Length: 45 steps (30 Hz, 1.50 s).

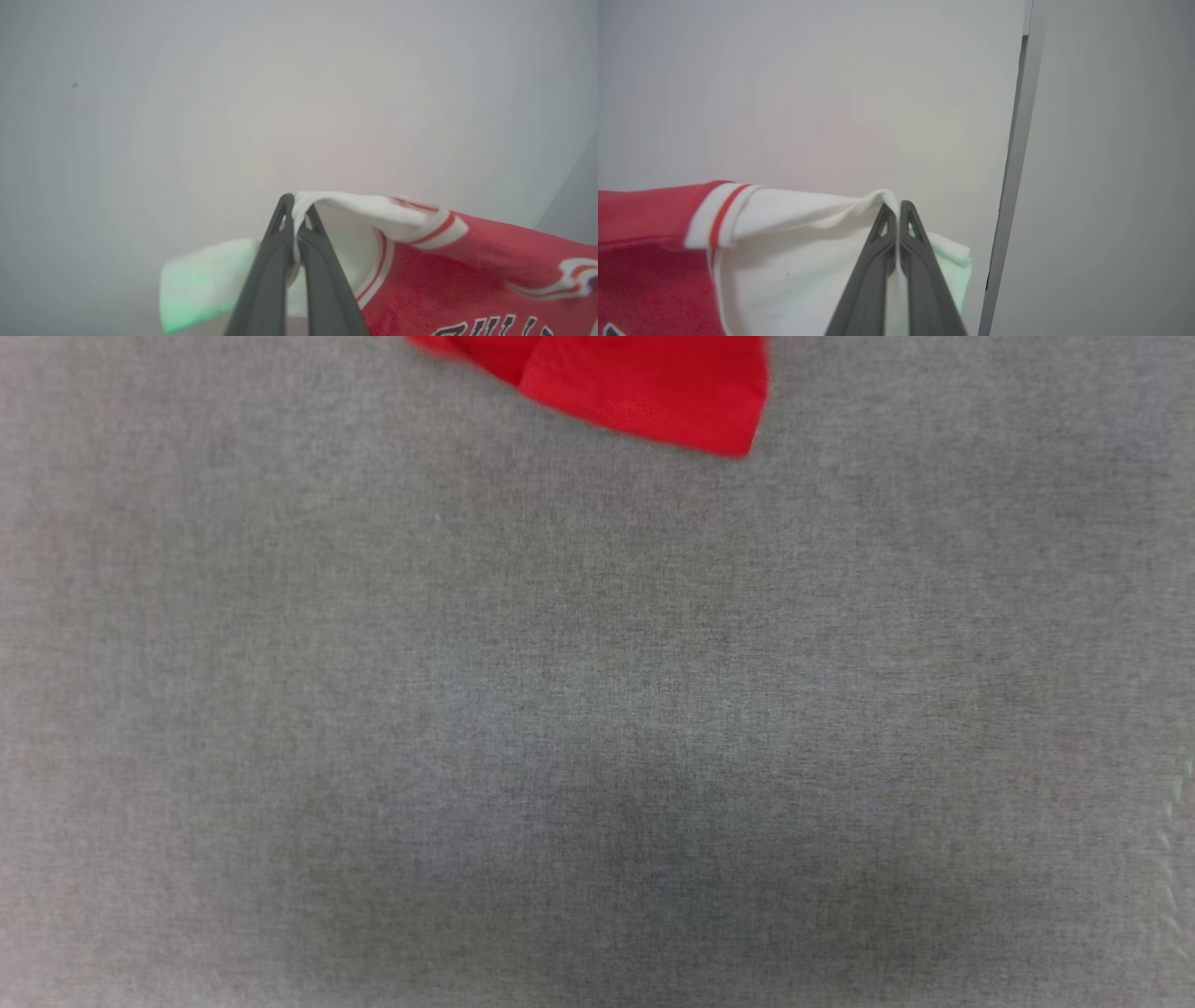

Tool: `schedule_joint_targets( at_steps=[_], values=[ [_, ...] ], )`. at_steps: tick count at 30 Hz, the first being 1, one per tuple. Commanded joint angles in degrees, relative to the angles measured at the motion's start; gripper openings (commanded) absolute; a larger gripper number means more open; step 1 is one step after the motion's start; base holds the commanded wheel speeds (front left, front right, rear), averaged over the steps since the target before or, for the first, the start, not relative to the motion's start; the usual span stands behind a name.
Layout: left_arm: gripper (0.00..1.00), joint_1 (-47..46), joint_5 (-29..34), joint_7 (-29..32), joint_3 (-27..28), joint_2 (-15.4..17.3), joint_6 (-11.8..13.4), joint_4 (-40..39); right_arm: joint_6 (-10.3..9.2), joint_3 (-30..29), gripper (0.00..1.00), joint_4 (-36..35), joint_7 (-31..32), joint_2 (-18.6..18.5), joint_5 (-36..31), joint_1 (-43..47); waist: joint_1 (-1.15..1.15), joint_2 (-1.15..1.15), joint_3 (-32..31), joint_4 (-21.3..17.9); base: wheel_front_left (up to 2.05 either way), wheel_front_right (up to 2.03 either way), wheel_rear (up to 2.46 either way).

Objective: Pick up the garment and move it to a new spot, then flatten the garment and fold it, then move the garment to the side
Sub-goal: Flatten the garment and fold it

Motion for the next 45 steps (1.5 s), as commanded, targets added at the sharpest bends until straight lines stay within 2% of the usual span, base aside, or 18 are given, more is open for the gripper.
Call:
schedule_joint_targets(
  at_steps=[1, 5, 9, 11, 13, 16, 20, 25, 29, 32, 36, 40, 45],
  values=[
    [0.00, -2.23, 0.75, -0.48, 1.24, -0.06, 0.15, 1.22, -0.10, -2.76, 0.00, -0.04, -0.54, -0.11, -1.40, -2.18, 0.00, 0.00, -1.18, -0.38, 0.00, 0.00, 0.00],
    [0.00, -4.09, 1.91, -0.60, 3.89, -0.65, 0.15, 0.56, -0.10, -6.79, 0.00, 0.05, -0.88, 0.47, -3.85, -2.95, 0.00, 0.00, -3.04, -0.49, 0.00, 0.00, 0.00],
    [0.00, -0.57, 3.28, -0.53, 6.14, -0.92, 0.15, -1.68, -0.10, -9.42, 0.00, 0.05, -1.10, 1.88, -5.72, -1.07, 0.00, 0.00, -4.95, -0.51, 0.00, 0.00, 0.00],
    [0.00, 2.26, 2.31, -0.47, 6.33, -1.02, 0.15, -3.23, -0.10, -9.09, 0.00, 0.06, -1.14, 2.45, -6.52, 1.05, 0.00, 0.00, -5.95, -0.44, 0.00, 0.00, 0.00],
    [0.00, 5.82, 0.19, 2.11, 6.07, -0.80, 0.14, -5.23, -0.10, -8.12, 0.00, 0.03, -1.15, 3.15, -6.94, 3.47, 0.00, 0.00, -6.97, -0.47, 0.00, 0.00, 0.00],
    [0.00, 12.56, -2.31, 7.28, 4.46, 0.85, 0.14, -9.62, -0.09, -5.57, 0.00, -0.73, -0.02, 4.08, -6.56, 8.39, 0.00, 0.00, -8.21, -0.56, 0.00, 0.00, 0.00],
    [0.00, 19.60, -5.38, 10.90, 3.62, 3.42, 0.14, -15.03, -0.09, -2.44, 0.00, -3.72, 1.62, 3.93, -4.75, 14.68, 0.00, 0.00, -9.45, -0.52, 0.00, 0.00, 0.00],
    [0.00, 32.63, -10.37, 14.03, 3.42, 9.14, 0.14, -25.43, -0.09, 4.08, 0.00, -14.43, 6.00, 1.25, 1.65, 27.51, 0.00, 0.00, -11.90, -0.84, 0.00, 0.00, 0.00],
    [0.00, 44.03, -14.01, 16.31, 2.58, 14.41, 0.14, -35.63, -0.09, 7.87, 0.00, -26.22, 10.54, -4.47, 8.12, 39.32, 0.00, 0.00, -14.22, -1.04, 0.00, 0.00, 0.00],
    [0.00, 52.43, -15.83, 15.74, 2.23, 18.26, 0.14, -43.14, -0.09, 8.75, 0.00, -35.18, 13.94, -9.22, 11.98, 48.52, 0.00, 0.00, -16.08, -1.31, 0.00, 0.00, 0.00],
    [0.00, 62.86, -16.79, 12.89, 1.58, 23.17, 0.13, -51.90, -0.09, 6.69, 0.00, -46.48, 18.51, -14.58, 15.16, 60.85, 0.00, 0.00, -18.30, -1.74, 0.00, 0.00, 0.00],
    [0.00, 71.45, -17.29, 9.38, 0.45, 26.84, 0.14, -59.01, -0.09, 2.17, 0.00, -56.72, 23.76, -17.82, 15.17, 72.83, 0.00, 0.00, -19.62, -2.12, 0.00, 0.00, 0.00],
    [0.00, 79.78, -18.85, 3.46, 0.45, 29.99, 0.16, -64.68, -0.09, -5.53, 0.00, -68.56, 31.01, -17.52, 12.38, 85.87, 0.00, 0.00, -20.03, -2.64, 0.00, 0.00, 0.00]
  ],
)
